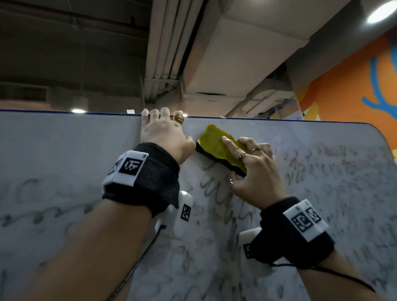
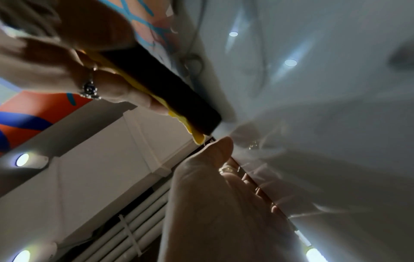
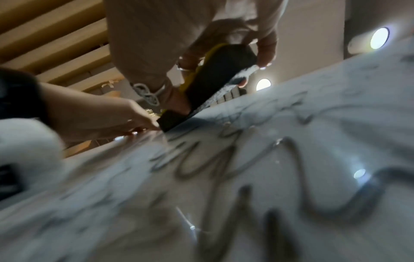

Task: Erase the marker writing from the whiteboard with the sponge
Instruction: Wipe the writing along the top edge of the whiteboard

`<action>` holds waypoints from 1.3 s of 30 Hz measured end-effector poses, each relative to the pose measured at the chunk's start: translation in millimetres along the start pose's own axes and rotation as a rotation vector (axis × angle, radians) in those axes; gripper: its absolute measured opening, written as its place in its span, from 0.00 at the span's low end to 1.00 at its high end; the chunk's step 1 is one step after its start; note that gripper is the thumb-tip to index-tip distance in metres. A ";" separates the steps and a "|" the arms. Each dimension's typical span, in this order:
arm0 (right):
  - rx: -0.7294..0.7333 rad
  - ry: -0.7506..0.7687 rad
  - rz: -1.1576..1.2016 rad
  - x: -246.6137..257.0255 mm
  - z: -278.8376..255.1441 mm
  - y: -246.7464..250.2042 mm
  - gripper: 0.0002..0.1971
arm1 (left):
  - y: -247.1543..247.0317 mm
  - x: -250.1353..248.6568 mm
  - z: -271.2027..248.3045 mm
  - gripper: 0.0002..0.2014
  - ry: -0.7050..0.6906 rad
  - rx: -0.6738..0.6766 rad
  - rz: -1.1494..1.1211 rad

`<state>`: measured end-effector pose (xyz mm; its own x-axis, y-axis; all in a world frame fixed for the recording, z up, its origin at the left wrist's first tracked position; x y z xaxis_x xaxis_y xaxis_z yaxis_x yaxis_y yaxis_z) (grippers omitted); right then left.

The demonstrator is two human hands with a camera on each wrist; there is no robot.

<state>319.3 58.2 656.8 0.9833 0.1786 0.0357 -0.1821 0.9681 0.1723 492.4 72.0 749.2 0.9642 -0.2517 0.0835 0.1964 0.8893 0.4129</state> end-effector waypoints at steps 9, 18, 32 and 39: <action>-0.304 -0.108 -0.104 -24.9 -22.4 -29.6 0.22 | -8.9 -2.9 -1.5 0.29 0.016 -0.063 0.025; -0.211 -0.060 0.190 -23.7 0.4 -27.4 0.33 | -13.4 -3.6 0.6 0.30 0.041 -0.094 -0.007; -0.091 -0.145 -0.107 -45.1 -13.6 -22.3 0.27 | -12.4 -8.2 -1.0 0.30 0.060 -0.080 0.078; -0.097 -0.014 0.010 -0.4 -17.5 -21.9 0.25 | -8.6 -15.9 -0.3 0.32 0.103 -0.036 0.085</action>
<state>323.0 40.0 635.8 0.9811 0.1868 0.0507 -0.1903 0.9788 0.0756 475.4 68.4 744.0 0.9905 -0.1359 0.0227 0.1175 0.9193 0.3756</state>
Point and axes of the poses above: each hand's wrist, its own z-axis towards the middle knuckle, its own y-axis out of the back of the hand, x = y × z, the point moved 1 cm from there along z, towards the middle knuckle, and after that the axes turned 12 degrees about -z, right-handed, at the moved point
